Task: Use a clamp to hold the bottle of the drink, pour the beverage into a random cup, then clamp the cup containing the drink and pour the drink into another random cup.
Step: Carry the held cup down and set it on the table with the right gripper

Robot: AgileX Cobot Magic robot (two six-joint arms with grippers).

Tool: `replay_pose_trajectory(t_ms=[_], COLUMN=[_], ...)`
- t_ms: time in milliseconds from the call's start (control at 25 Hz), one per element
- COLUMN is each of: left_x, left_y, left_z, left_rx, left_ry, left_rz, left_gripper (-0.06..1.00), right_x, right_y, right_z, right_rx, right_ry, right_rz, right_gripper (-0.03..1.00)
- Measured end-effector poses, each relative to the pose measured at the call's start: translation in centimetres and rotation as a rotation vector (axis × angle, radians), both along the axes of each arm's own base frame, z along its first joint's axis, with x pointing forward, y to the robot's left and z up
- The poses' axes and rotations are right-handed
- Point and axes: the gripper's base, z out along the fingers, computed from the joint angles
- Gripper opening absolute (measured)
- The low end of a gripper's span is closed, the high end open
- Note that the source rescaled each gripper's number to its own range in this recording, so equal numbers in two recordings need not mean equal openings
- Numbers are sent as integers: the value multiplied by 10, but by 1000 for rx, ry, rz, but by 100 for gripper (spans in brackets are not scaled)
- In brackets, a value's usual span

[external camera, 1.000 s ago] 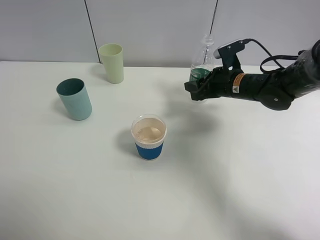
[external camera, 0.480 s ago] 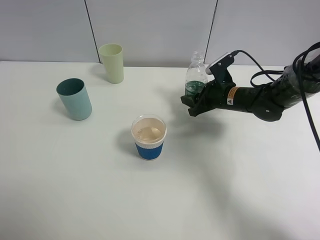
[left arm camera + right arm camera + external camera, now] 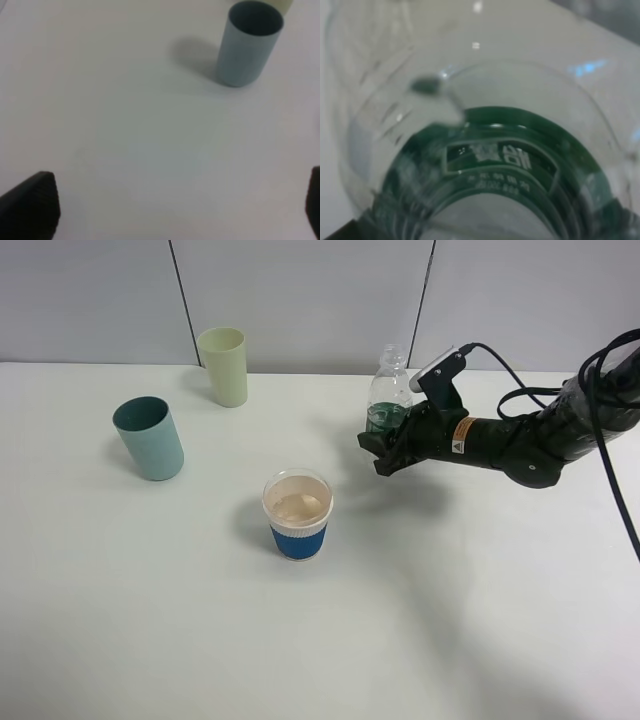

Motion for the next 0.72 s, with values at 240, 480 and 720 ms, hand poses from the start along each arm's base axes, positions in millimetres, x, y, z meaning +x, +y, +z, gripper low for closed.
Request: replay_pose_trajectory(t_ms=[240, 480, 720], left_x=[0, 0, 0], left_y=[0, 0, 0], left_z=[0, 0, 0], left_rx=[0, 0, 0], left_ry=[0, 0, 0], left_rz=[0, 0, 0], left_gripper=[100, 100, 100], right_x=[0, 3, 6], right_y=[0, -4, -10], right_z=[0, 4, 7], right_rx=[-35, 2, 33], right_ry=[-43, -69, -90], right_rz=[24, -2, -31], right_gripper=[0, 0, 0])
